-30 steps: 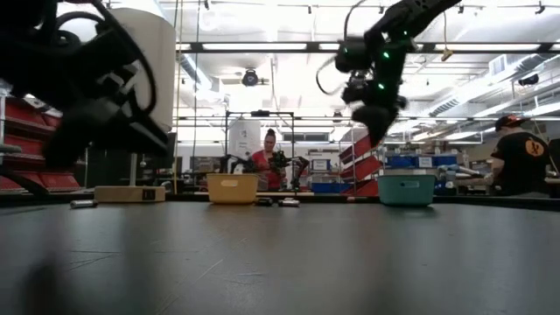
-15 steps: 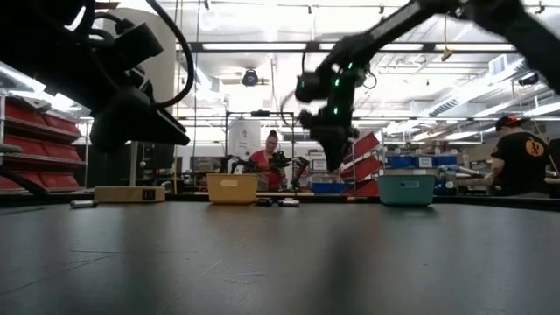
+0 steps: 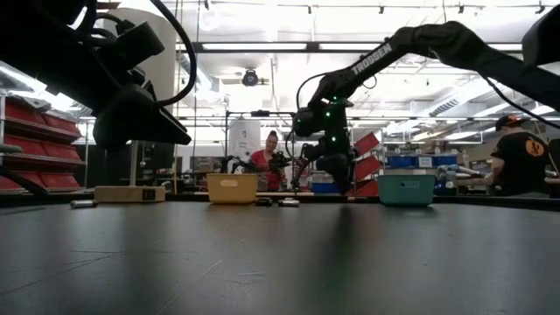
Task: Sort batteries
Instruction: Put the black battery into the blue bin
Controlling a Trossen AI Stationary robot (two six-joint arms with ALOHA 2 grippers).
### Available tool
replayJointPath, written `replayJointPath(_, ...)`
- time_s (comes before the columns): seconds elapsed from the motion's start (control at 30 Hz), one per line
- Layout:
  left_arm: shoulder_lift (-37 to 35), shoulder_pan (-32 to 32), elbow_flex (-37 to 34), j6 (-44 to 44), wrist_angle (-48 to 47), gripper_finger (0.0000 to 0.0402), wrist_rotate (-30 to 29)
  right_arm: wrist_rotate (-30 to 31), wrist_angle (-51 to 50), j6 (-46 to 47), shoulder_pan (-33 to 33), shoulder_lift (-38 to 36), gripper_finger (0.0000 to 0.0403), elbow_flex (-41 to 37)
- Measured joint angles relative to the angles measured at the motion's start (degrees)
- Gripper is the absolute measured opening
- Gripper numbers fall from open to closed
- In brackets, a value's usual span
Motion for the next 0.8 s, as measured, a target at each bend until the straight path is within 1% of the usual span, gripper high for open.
replayJointPath(0.17,0.0,0.0,0.0,0.1,0.0,0.0147,0.0,2.1,-1.2,-0.8,-0.6,-0.1,0.0174,0.1)
replayJointPath(0.3,0.0,0.0,0.0,0.2,0.0,0.0147,0.0,2.6,-0.4,-3.3,-0.7,-0.1,0.0174,-0.6)
replayJointPath(0.5,0.0,0.0,0.0,0.2,0.1,0.0147,0.0,2.5,-0.7,-4.8,-0.7,-0.1,0.0174,-2.0)
replayJointPath(0.8,0.0,0.0,0.0,0.3,0.0,0.0147,2.0,1.9,1.1,-7.7,-1.4,-0.4,0.0175,-6.7)
